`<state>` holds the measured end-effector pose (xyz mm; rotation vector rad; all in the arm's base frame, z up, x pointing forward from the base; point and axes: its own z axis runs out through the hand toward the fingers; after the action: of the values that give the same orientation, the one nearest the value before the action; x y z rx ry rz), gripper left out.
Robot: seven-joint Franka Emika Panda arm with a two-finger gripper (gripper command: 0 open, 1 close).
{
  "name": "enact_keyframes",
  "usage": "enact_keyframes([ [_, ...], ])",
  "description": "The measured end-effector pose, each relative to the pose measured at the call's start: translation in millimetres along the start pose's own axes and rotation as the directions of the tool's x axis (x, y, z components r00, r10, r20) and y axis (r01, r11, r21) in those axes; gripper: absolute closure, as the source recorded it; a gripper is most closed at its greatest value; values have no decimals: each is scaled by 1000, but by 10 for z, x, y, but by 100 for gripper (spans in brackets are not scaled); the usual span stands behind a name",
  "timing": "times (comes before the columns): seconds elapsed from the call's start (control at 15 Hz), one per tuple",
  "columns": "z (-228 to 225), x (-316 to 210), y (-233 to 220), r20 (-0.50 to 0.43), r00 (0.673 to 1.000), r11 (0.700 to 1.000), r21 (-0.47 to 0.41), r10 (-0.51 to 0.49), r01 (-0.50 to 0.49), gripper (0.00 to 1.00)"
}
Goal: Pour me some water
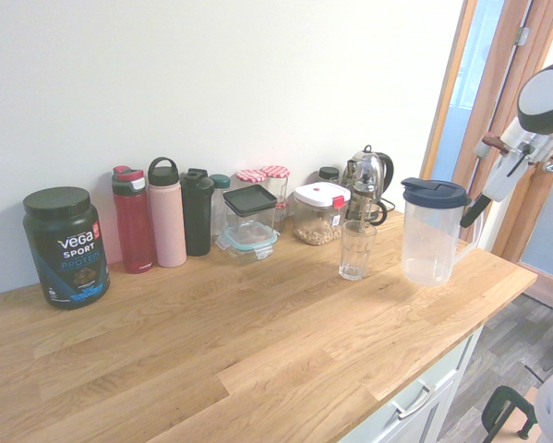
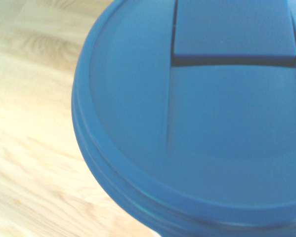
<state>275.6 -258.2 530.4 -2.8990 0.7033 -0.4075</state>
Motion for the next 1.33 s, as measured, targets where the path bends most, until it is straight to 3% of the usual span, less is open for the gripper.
enact_keyframes([
  [0.2, -10, 518, -298, 80, 990, 987, -99, -117, 124, 100],
  [0.33, 83, 755, -524, 152, 972, 961, -187, -179, 206, 100],
  [0.53, 148, 999, -775, 245, 940, 887, -339, -237, 312, 100],
  [0.73, 91, 1130, -1028, 315, 915, 789, -482, -251, 382, 100],
  [1.07, 362, 1153, -1538, 371, 894, 681, -589, -251, 435, 100],
  [1.33, 375, 1171, -1572, 391, 889, 649, -617, -237, 445, 100],
])
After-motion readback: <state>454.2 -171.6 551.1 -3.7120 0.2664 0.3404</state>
